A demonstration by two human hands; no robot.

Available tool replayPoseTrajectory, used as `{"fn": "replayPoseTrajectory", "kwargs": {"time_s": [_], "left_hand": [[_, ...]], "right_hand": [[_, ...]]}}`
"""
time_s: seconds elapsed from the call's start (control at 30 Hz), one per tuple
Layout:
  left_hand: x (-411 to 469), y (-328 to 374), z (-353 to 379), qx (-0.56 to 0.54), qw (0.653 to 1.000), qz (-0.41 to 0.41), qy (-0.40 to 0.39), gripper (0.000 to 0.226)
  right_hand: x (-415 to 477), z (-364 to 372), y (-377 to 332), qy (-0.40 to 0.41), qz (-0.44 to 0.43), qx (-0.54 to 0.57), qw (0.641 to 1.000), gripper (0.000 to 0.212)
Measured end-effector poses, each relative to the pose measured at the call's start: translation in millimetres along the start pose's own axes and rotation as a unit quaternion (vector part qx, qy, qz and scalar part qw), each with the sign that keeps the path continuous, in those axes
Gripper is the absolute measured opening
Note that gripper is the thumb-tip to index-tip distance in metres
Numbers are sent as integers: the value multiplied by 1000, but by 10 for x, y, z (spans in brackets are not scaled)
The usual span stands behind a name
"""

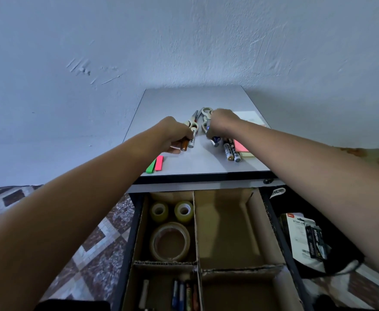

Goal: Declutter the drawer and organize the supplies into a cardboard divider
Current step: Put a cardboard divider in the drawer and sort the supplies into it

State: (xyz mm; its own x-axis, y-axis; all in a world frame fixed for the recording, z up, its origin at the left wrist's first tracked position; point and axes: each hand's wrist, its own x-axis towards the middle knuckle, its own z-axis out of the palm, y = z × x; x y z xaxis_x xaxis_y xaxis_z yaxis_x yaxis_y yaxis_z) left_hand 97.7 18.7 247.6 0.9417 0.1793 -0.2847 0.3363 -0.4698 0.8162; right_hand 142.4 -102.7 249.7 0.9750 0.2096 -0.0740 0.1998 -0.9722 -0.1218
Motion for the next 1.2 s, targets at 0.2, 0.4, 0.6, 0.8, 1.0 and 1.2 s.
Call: {"fn": "replayPoseTrajectory", "kwargs": {"time_s": [0.2,0.4,0.6,0.8,1.0,1.2], "left_hand": [[-484,-201,-83,-85,995,-27,-52,15],[-1148,-966,45,-93,984,-81,-126,10],[-1466,-1871,499,-60,964,-204,-157,11],[-1428,-2262,714,-9,967,-230,-111,16],[-1389,-2365,693,-9,968,-239,-75,18],[-1521,-2147,498,-5,980,-175,-96,15]], "right_hand": [[-452,-116,83,-54,67,480,873,26],[-1455,335,200,-141,82,546,822,19],[-2124,1070,160,-220,130,531,808,15],[-2411,1380,113,-218,129,531,809,18],[-2488,1427,143,-204,105,510,829,18],[-2455,1472,117,-220,97,524,817,15]]}}
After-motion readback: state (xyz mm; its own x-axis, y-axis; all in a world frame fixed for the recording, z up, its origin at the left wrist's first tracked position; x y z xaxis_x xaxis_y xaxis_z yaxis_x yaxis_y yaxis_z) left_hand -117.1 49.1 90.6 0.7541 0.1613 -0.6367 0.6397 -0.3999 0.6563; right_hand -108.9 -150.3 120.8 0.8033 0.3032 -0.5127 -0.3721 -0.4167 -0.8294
